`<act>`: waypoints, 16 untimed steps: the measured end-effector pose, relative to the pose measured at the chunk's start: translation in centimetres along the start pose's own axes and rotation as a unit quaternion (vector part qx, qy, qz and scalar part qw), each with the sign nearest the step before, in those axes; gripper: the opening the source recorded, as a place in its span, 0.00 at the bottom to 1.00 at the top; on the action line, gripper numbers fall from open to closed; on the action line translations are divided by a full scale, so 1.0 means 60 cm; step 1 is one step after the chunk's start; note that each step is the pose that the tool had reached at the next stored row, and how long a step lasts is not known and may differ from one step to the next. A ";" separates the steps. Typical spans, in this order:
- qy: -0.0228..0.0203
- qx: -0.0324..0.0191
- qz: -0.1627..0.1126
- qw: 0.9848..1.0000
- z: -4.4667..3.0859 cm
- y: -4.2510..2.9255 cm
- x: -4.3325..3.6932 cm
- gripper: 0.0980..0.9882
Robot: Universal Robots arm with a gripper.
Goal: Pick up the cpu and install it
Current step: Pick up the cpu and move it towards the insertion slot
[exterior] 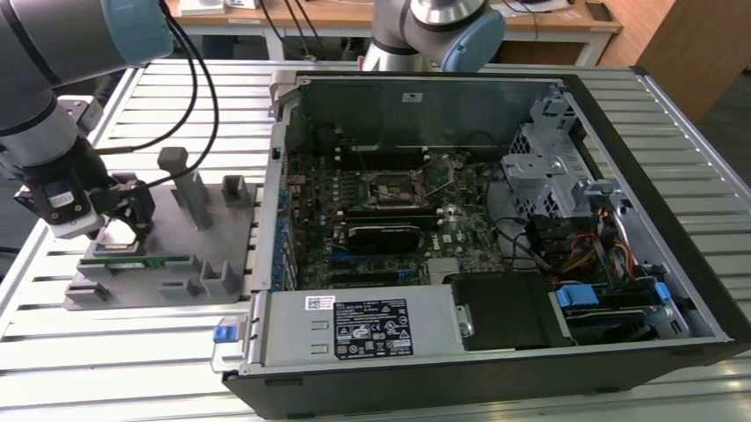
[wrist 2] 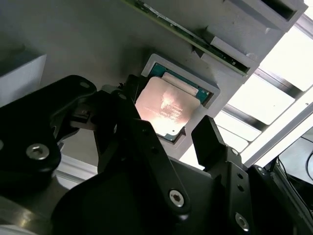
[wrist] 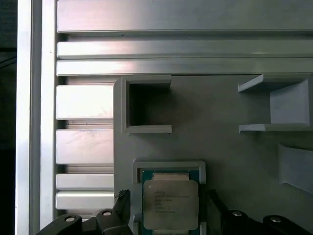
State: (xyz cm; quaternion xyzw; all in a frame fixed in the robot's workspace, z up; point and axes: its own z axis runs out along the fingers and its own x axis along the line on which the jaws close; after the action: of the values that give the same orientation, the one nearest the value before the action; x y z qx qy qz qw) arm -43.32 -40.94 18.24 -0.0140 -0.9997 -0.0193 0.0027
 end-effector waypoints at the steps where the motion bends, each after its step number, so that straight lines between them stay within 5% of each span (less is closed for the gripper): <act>1: 0.000 0.000 0.001 1.000 0.000 0.000 -0.001 0.69; 10: 0.000 0.000 0.003 1.000 0.001 -0.001 -0.006 0.67; 12: 0.000 0.000 0.003 1.000 0.001 -0.001 -0.006 0.53; 16: 0.000 0.000 0.003 1.000 -0.008 -0.001 -0.006 0.50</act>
State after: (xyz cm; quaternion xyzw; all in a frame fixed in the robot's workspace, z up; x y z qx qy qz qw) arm -42.96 -41.02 18.69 -0.0168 -0.9997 -0.0193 0.0027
